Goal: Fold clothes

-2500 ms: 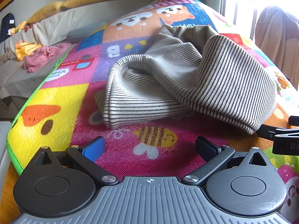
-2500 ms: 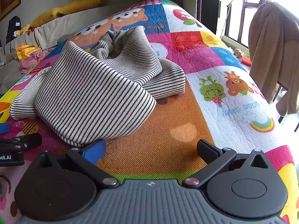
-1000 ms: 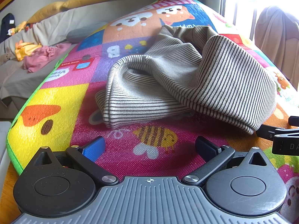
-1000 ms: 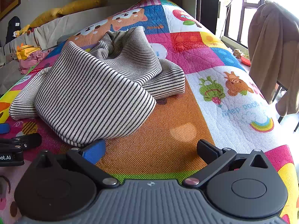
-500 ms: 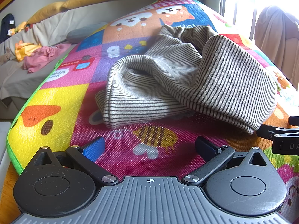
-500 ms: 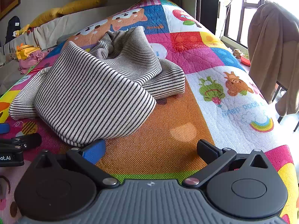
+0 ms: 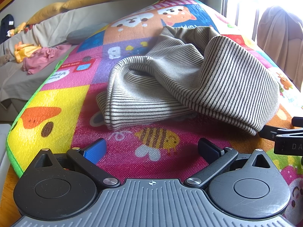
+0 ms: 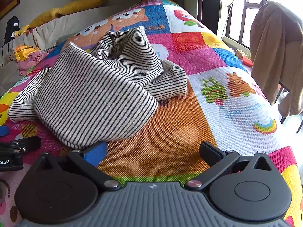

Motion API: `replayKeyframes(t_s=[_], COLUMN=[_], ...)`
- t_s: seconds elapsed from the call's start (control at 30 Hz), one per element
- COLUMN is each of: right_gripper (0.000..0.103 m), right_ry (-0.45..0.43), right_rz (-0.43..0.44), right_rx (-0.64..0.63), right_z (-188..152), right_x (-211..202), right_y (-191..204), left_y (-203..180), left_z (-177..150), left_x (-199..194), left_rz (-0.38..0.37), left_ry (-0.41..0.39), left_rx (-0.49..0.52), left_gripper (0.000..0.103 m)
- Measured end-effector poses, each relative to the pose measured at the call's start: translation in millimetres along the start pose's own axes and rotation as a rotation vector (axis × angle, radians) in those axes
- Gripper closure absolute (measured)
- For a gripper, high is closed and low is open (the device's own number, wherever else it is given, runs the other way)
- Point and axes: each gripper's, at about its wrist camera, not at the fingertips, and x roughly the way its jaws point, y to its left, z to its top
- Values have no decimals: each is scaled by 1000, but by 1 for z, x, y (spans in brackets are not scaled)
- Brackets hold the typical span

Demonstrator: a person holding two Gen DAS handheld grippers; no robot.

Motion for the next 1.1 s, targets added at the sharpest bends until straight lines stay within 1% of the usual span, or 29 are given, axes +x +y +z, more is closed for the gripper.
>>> replayKeyframes(t_s=[0.53, 0.73, 0.9, 0.93, 1.0, 1.1], right_gripper=[0, 0, 0, 0, 0, 0], right_ry=[3, 15, 42, 49, 57, 44], right_rz=[-1, 10, 49, 54, 36, 2], right_rx=[1, -12, -40, -42, -41, -78], right_z=[0, 3, 9, 11, 14, 20], right_x=[1, 2, 5, 5, 6, 5], right_y=[1, 0, -6, -8, -10, -11], left_y=[0, 1, 2, 2, 1, -4], left_z=[0, 1, 8, 9, 11, 17], left_x=[0, 1, -4, -7, -13, -18], left_rz=[0, -7, -41, -48, -50, -48], left_ry=[0, 1, 19, 10, -24, -77], left_rx=[2, 17, 104, 126, 169, 246], left_gripper=[0, 0, 0, 0, 0, 0])
